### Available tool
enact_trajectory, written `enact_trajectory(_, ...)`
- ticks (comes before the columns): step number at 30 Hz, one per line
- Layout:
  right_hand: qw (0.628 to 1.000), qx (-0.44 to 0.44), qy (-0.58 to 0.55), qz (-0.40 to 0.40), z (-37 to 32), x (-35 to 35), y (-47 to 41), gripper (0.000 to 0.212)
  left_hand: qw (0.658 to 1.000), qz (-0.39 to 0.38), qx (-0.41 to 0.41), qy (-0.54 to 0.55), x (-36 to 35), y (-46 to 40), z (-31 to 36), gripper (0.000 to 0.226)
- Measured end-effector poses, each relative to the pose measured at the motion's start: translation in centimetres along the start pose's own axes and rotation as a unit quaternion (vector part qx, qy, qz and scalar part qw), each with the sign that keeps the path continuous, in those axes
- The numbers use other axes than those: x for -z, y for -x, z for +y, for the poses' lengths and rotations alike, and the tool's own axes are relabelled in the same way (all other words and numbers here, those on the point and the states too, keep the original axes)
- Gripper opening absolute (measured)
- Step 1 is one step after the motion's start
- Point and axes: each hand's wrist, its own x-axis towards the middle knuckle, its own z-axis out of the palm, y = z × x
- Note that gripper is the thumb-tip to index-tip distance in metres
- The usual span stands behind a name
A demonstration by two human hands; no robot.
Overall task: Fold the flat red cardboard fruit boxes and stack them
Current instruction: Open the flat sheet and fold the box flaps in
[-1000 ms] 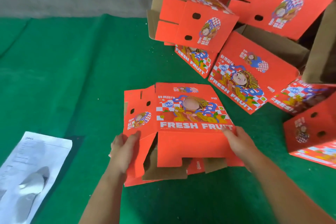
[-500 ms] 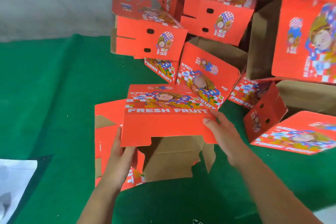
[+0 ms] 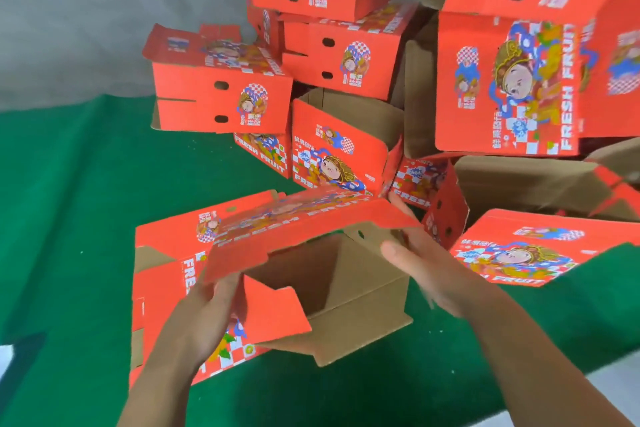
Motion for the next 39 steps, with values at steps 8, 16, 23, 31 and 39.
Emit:
enact_trajectory(8,0.992,-0.026,-0.045,0.117,-1.6,7.9,0.4,0.079,0.981,0.069,-0.071,0.165,-2.6,1.4,5.6,0.095)
enact_trajectory(16,0.975,0.048,-0.172,0.133,-0.9,9.2,0.1,0.097,0.932,0.279,-0.171,0.155,-6.3,3.7,8.4,0.083)
enact_trajectory(23,0.968,0.082,-0.062,0.227,-0.2,5.2,-1.6,0.047,0.947,0.203,-0.227,0.097,-8.9,2.5,7.0,0.082)
enact_trajectory(31,0.979,0.026,0.094,0.180,1.7,-0.9,-2.9,0.080,0.953,0.189,-0.140,0.189,-8.6,1.2,5.5,0.061)
enact_trajectory(39,0.971,0.150,0.143,0.119,4.9,-2.0,-4.6,0.114,0.851,0.392,-0.009,0.350,-5.6,0.3,6.5,0.038)
